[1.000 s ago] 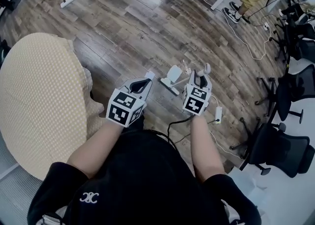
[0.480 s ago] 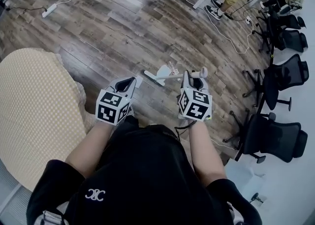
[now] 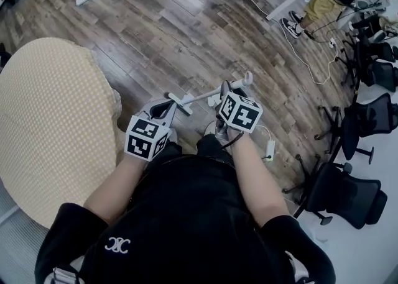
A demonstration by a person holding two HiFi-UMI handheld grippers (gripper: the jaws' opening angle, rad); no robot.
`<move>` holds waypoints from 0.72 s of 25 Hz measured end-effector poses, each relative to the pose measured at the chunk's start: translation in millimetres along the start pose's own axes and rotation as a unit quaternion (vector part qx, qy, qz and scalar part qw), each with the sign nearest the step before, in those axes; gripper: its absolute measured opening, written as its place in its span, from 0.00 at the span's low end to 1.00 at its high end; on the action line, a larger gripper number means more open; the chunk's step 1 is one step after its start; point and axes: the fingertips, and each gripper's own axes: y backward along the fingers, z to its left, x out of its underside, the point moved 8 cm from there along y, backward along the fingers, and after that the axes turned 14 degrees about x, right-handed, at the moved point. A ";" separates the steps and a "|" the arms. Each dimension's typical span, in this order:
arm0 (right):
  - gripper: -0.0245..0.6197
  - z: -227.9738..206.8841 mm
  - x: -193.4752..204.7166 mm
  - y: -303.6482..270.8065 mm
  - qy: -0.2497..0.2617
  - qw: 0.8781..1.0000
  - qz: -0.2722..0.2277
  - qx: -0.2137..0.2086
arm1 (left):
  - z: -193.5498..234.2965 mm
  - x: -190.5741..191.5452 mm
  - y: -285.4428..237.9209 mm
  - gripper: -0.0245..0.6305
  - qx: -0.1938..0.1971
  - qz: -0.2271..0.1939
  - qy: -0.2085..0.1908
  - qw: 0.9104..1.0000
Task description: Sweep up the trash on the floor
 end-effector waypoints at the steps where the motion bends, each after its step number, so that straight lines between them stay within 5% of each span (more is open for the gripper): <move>1: 0.21 3.3 3.6 -7.6 -0.010 1.000 0.008 -0.001 | -0.4 5.3 3.9 0.03 -0.007 0.001 0.006 1.000; 7: 0.21 -11.2 1.9 -46.0 -0.072 0.997 0.026 -0.004 | 0.0 15.7 13.1 0.03 -0.055 0.003 0.042 0.998; 18: 0.21 -151.1 -17.6 -90.0 -0.181 0.981 0.040 0.051 | -27.1 -35.9 -73.7 0.03 -0.047 0.009 0.022 0.999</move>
